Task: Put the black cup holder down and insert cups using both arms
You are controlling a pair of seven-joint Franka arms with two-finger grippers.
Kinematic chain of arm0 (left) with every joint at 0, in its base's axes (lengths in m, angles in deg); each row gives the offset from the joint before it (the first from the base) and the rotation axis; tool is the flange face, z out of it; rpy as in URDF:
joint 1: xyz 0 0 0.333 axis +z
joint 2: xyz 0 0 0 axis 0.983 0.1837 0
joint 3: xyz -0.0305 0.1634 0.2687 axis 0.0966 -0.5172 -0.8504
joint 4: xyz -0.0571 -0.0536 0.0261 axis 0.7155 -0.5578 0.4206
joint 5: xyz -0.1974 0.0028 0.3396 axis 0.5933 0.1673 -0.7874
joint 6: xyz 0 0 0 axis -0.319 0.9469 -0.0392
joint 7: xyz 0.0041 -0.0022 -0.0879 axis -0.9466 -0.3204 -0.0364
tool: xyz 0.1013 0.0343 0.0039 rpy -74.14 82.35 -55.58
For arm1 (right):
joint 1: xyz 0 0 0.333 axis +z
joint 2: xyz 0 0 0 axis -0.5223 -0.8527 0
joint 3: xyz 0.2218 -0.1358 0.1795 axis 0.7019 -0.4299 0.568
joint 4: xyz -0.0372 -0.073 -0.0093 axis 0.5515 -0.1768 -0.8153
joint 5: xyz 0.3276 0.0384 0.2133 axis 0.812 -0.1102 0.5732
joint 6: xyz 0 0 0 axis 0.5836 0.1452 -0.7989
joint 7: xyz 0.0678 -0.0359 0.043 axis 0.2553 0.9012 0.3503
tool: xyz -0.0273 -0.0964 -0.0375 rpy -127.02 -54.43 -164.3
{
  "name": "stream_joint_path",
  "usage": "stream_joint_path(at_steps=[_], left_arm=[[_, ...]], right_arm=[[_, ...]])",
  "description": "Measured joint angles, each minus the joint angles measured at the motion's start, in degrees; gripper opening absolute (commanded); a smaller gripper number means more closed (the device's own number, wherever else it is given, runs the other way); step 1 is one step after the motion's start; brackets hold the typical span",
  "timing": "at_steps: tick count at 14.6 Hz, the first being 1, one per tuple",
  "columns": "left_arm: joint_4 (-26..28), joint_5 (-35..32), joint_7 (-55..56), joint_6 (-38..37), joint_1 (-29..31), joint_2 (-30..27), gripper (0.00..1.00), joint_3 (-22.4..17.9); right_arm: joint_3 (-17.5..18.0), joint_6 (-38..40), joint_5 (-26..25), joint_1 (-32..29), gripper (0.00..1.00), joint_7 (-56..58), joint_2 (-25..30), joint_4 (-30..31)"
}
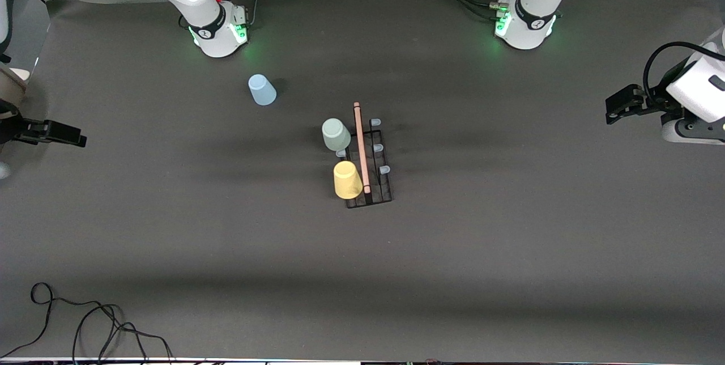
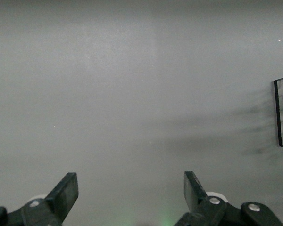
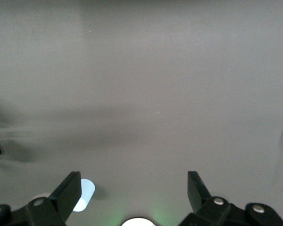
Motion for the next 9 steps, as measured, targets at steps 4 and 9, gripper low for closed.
stream_joint_path(at_steps=[4, 9], left_arm=[[0.0, 0.0, 0.0, 0.0, 0.0, 0.0, 1.00, 0.0], [0.0, 0.0, 0.0, 0.0, 0.0, 0.0, 1.00, 0.0]], right_arm=[[9.4, -2.3, -2.4, -7.2, 1.00, -2.3, 4.2, 5.2], [13.9, -9.6, -2.9, -11.0, 1.00, -2.8, 9.9, 15.0]])
